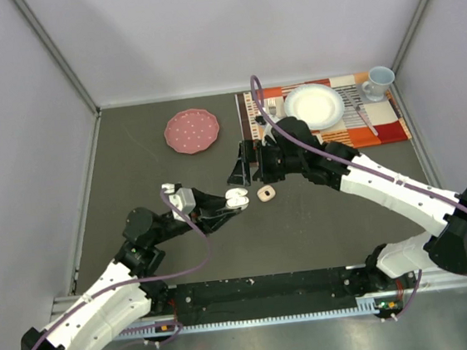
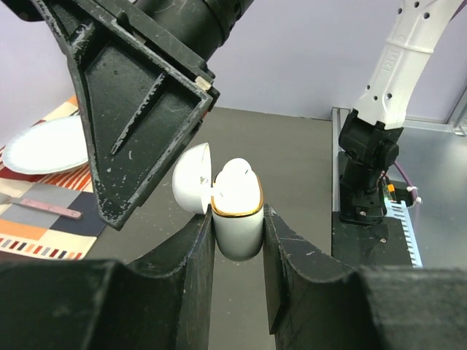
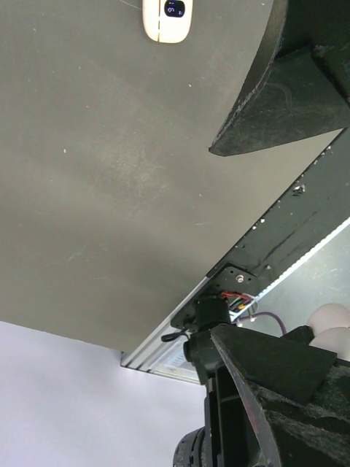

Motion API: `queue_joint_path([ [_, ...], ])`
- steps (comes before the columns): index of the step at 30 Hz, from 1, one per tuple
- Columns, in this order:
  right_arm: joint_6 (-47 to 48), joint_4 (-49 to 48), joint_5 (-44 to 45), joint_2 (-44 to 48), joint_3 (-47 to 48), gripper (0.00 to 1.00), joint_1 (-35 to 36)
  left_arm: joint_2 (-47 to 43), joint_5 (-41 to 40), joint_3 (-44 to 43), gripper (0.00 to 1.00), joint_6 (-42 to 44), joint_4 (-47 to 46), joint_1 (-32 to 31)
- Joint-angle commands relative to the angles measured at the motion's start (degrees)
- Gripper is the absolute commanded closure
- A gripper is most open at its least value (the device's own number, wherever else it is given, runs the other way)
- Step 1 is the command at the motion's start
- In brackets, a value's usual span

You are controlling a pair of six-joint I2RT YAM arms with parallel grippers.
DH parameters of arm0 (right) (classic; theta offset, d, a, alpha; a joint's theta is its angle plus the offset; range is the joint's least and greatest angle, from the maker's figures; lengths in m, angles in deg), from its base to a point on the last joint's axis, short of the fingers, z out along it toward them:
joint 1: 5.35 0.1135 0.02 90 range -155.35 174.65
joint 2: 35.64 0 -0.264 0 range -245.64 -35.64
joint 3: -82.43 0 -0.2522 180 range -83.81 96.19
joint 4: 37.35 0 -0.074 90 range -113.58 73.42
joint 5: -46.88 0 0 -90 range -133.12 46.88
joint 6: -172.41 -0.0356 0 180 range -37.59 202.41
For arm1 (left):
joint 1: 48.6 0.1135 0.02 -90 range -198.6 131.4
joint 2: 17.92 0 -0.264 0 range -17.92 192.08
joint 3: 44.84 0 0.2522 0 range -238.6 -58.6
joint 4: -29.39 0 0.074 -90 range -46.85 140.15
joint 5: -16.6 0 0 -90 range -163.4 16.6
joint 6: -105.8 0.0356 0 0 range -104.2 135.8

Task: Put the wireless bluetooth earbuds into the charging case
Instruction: Close the charging case with the earbuds, then place the charging case with the earbuds at the center of the board.

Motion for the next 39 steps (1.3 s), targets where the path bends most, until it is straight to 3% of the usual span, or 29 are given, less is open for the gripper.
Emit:
queue_joint_path([
  [1, 1.2, -2.4, 0.1, 1.9, -0.1, 0.01, 0.9, 0.2, -2.6, -2.3, 1.0, -2.1, -4.1, -0.1],
  [12, 2.4, -2.4, 5.4, 5.9, -4.9, 0.01, 1.7, 0.7, -8.6, -1.5, 1.0, -3.9, -4.6, -0.1],
  [16, -1.1, -1.9, 16.9, 9.3, -8.3, 0.01, 1.7, 1.7, -9.4, -2.9, 1.0, -5.0, 0.8, -0.2],
  [20, -2.3, -1.9, 29.1, 13.9, -11.6, 0.01, 1.6, 4.4, -13.4, -4.6, 1.0, -13.6, 7.5, 0.0],
  [22, -2.6, -1.9, 31.2, 16.0, -13.3, 0.01, 1.3, 6.2, -12.7, -4.7, 1.0, -16.5, 8.4, 0.0],
  [31, -5.9, -1.8, 29.1, 19.0, -18.4, 0.01, -1.4, 23.2, -13.4, -1.2, 1.0, -38.2, 1.1, 0.0],
  [39, -6.9, -1.8, 27.8, 19.3, -19.3, 0.01, -1.9, 38.1, -11.2, 0.1, 1.0, -46.8, -11.0, -0.1],
])
